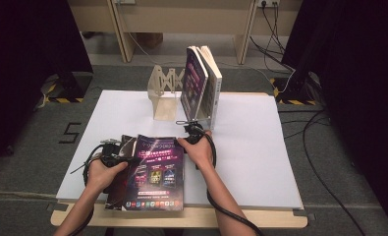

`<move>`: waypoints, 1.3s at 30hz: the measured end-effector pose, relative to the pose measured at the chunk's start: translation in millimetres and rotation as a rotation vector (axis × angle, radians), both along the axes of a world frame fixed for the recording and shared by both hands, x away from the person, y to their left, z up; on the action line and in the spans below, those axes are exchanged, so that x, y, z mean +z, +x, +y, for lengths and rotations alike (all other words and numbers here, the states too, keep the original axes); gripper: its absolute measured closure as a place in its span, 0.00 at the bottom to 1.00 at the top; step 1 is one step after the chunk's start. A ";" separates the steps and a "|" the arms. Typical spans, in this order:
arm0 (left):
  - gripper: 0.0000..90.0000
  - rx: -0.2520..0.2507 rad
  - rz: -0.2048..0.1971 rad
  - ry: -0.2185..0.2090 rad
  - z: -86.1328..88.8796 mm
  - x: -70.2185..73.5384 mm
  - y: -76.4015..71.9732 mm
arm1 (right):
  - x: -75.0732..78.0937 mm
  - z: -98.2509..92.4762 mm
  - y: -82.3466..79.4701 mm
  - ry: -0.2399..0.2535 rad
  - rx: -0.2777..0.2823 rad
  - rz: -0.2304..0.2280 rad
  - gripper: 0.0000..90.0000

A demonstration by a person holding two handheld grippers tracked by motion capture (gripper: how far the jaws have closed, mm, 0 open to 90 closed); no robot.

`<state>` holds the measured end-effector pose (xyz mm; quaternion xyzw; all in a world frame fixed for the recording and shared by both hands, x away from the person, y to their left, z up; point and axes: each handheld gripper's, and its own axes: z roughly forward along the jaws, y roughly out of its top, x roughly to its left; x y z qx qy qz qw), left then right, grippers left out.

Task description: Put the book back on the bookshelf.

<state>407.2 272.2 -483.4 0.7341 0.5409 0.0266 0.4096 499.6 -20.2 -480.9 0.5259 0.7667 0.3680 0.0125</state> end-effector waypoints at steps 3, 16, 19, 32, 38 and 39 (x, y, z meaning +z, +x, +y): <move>0.91 0.004 -0.006 0.010 -1.2 0.1 -0.7 | -0.5 -0.5 -1.3 0.007 -0.012 0.009 0.62; 0.90 0.014 -0.011 0.023 -2.3 -0.6 -2.1 | 0.2 -0.7 -9.3 0.062 -0.006 0.088 0.67; 0.90 0.018 -0.011 0.023 -2.1 -1.0 -2.1 | 0.5 -1.1 -10.2 0.073 0.002 0.084 0.69; 0.89 0.025 -0.012 0.019 -0.8 -1.8 -2.6 | 11.3 5.3 -13.4 0.075 0.067 0.072 0.78; 0.88 0.031 -0.024 0.010 0.2 -3.1 -4.0 | 8.2 4.9 -12.7 0.109 0.088 0.064 0.84; 0.88 0.032 -0.027 0.012 0.3 -2.9 -4.3 | 9.1 4.9 -12.4 0.110 0.092 0.061 0.84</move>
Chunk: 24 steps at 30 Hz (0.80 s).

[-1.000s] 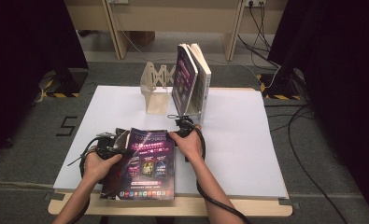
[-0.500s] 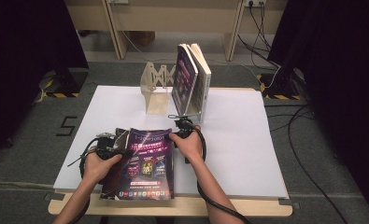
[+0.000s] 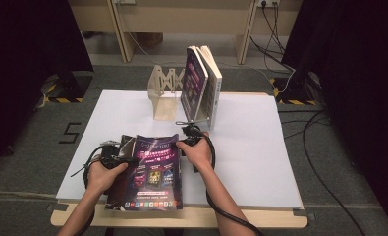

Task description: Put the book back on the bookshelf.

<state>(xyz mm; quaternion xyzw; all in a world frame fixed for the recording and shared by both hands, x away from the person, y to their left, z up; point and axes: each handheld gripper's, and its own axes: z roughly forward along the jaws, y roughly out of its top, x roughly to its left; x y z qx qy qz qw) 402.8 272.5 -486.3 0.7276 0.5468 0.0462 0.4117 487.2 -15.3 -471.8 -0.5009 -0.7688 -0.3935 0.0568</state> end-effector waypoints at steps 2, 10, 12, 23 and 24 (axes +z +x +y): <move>0.87 0.001 -0.008 -0.002 0.4 0.2 -0.5 | 2.7 0.8 -0.6 0.008 -0.006 0.013 0.86; 0.79 0.010 -0.033 0.010 1.9 2.5 -3.6 | 9.5 1.1 -2.0 0.068 -0.021 0.030 0.90; 0.74 0.011 -0.048 0.020 4.0 2.3 -4.2 | 12.2 0.7 -3.1 0.080 -0.025 0.022 0.90; 0.60 0.110 -0.153 0.077 32.0 5.2 -16.0 | 38.6 -9.6 -9.3 0.120 -0.055 -0.040 0.94; 0.59 0.124 -0.158 0.081 34.7 4.8 -16.4 | 40.2 -10.4 -9.8 0.124 -0.055 -0.048 0.94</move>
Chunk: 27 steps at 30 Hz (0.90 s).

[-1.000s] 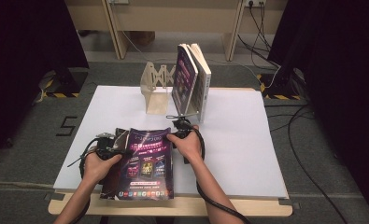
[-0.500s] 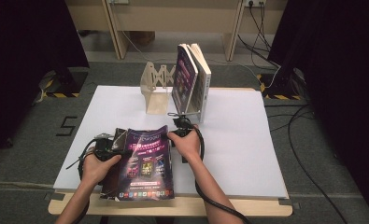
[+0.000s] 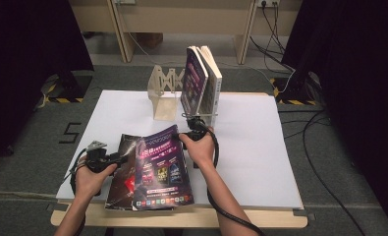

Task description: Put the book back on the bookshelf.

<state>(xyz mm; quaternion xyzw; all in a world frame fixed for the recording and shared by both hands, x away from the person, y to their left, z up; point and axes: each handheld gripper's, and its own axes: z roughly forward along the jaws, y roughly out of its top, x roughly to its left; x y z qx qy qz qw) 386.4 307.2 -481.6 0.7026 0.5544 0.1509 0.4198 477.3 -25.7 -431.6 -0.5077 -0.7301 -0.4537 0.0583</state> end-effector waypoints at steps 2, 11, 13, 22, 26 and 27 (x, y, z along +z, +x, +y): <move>0.56 0.030 -0.019 0.014 5.7 -1.0 -0.8 | 3.2 -2.0 -1.3 -0.002 -0.001 -0.009 0.94; 0.49 0.150 -0.083 0.030 29.9 -7.8 -1.8 | 10.8 -12.4 -2.5 -0.009 -0.013 -0.035 0.94; 0.48 0.168 -0.091 0.035 33.1 -11.5 -1.2 | 13.4 -14.2 -3.2 -0.012 -0.018 -0.040 0.94; 0.47 0.200 -0.125 0.045 37.7 -19.4 -1.0 | 20.8 -18.6 -6.7 -0.011 -0.023 -0.070 0.94; 0.46 0.196 -0.131 0.039 37.6 -19.8 -1.7 | 22.3 -18.8 -7.7 -0.007 -0.023 -0.070 0.94; 0.46 0.196 -0.132 0.039 37.5 -19.8 -1.8 | 23.0 -19.0 -7.9 -0.007 -0.021 -0.072 0.94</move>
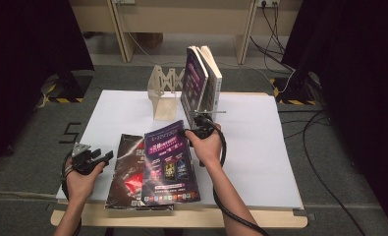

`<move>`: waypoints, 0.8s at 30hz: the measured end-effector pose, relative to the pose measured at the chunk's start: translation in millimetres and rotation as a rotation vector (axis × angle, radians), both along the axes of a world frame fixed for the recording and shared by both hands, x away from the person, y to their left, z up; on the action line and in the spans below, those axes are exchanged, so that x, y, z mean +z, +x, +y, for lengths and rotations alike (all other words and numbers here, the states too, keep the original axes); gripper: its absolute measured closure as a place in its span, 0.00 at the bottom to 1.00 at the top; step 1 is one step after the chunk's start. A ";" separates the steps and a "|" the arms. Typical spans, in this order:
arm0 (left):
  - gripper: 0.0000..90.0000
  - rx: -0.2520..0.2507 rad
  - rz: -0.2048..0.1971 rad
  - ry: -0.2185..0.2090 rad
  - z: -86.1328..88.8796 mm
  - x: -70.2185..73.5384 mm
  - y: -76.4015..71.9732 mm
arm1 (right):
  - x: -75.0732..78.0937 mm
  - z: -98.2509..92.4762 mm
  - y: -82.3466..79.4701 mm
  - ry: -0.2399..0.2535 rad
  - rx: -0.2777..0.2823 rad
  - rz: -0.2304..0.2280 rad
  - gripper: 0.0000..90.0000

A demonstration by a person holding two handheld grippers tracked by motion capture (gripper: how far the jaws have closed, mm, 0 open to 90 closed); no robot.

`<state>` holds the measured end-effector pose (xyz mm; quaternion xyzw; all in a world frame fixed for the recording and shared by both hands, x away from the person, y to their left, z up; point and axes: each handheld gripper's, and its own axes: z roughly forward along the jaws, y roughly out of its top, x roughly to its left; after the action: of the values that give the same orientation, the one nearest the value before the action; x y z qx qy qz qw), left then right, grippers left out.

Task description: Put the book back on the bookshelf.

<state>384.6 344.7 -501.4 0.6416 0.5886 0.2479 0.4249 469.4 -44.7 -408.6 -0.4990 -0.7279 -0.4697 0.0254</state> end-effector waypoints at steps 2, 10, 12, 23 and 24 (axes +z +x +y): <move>0.46 0.002 -0.005 0.001 -0.3 -0.1 -0.3 | 0.9 -0.7 0.0 -0.001 0.002 -0.006 0.94; 0.46 0.008 -0.009 0.006 -0.2 -0.2 -0.9 | 9.1 -2.7 -1.8 0.001 -0.003 -0.027 0.94; 0.45 0.006 -0.011 0.006 0.1 -0.2 -1.2 | 11.9 -3.5 -2.3 0.001 -0.005 -0.033 0.94; 0.45 0.011 -0.018 0.009 -0.4 0.1 -2.1 | 25.4 -10.9 -4.7 0.007 -0.022 -0.074 0.94; 0.45 0.011 -0.016 0.012 -0.6 0.1 -2.0 | 26.9 -11.7 -5.1 0.009 -0.026 -0.076 0.94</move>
<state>382.6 344.2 -501.3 0.6389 0.5872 0.2587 0.4243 464.3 -56.4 -381.7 -0.4900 -0.7197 -0.4918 -0.0062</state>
